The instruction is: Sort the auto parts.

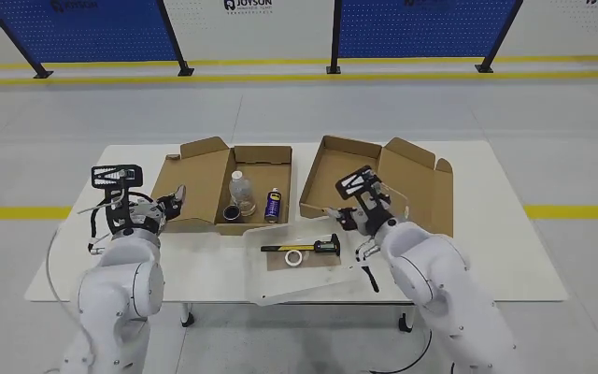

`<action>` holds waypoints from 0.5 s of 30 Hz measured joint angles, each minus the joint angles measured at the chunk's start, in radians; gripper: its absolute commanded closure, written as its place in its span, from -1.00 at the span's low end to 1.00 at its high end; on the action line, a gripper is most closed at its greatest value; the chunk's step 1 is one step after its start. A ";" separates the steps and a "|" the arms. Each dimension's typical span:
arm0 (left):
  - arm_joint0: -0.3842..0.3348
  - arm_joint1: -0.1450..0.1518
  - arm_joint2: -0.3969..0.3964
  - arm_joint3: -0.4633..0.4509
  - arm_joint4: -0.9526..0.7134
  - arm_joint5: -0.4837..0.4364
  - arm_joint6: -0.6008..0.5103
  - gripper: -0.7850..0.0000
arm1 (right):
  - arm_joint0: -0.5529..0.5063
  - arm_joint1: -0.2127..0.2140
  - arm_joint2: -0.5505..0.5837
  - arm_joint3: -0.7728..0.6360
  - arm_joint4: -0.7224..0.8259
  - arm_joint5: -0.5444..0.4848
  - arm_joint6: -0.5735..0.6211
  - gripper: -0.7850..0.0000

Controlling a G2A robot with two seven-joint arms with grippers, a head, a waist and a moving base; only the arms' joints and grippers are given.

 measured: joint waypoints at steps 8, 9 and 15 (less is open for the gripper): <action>0.000 0.000 0.000 0.000 0.000 0.000 0.000 -1.00 | 0.005 -0.022 -0.107 0.109 -0.007 0.061 0.041 -1.00; 0.000 0.000 0.000 0.000 0.000 0.000 0.000 -1.00 | 0.002 -0.024 -0.115 0.120 -0.001 0.059 0.032 -1.00; 0.000 0.000 0.000 0.000 0.000 0.000 0.000 -1.00 | 0.000 -0.026 -0.121 0.142 0.011 0.041 0.015 -1.00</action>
